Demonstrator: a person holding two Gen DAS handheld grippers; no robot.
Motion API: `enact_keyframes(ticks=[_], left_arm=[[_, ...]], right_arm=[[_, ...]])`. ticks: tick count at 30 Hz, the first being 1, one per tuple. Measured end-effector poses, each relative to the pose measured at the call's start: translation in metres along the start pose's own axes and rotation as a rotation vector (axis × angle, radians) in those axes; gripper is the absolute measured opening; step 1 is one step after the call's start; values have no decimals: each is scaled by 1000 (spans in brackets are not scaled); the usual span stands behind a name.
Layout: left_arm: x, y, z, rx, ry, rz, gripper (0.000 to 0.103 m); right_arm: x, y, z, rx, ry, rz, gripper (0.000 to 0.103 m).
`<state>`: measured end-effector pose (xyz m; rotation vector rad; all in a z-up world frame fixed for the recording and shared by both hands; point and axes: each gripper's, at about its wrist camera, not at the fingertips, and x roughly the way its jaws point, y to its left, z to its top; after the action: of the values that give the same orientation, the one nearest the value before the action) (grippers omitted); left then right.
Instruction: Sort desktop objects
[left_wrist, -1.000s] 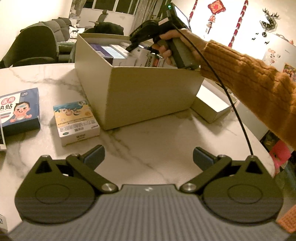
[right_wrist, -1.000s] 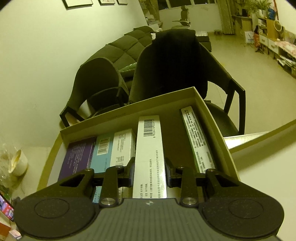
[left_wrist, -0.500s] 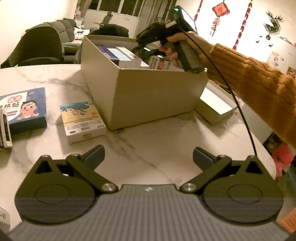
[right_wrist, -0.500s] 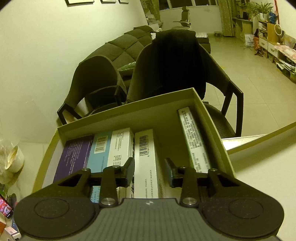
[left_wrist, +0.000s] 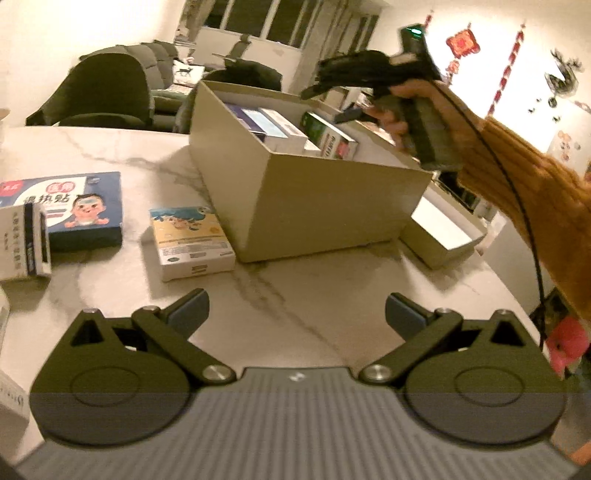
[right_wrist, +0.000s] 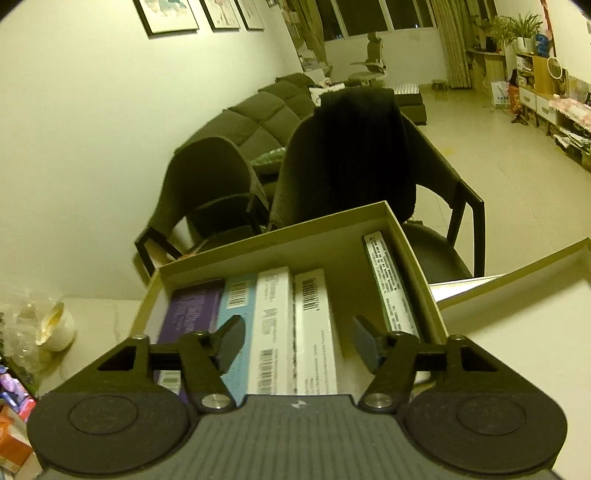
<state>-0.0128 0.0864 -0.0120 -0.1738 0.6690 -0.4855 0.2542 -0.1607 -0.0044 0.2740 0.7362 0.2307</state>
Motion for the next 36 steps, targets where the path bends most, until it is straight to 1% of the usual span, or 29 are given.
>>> enact_keyframes(ticks=[3,9,13,16,18,23,27,29,33,36], left_arm=[[-6,4,-2,-23,-15,9,103],[-17,12,-9,-68,-40,14,103],[-26,17,-12,-84,-58,30,103],[-33,19,-14,-73,-67,42,103],[-39,21,-13,-47,-66,55,103],[-56,28,-11,22,-72,128,103],[-76,34,-13,74,-125,196,103],[-82,37,-12,96,-135,217,103],[-92,48,-12,94,-137,252,103],[-103,58,-15,88,-153,318,103]], right_arm=[[-18,3,-8,-1,-29,16,79],[-50,9,-25,-11,-77,52,87],[-71,13,-38,-19,-106,77,89],[-86,15,-47,-25,-127,96,92],[-96,19,-55,-40,-148,103,94],[-119,27,-76,-86,-192,134,98],[-134,35,-94,-137,-222,157,101],[-139,41,-101,-172,-233,157,101],[-148,51,-114,-218,-259,155,102],[-153,54,-122,-225,-263,174,102]])
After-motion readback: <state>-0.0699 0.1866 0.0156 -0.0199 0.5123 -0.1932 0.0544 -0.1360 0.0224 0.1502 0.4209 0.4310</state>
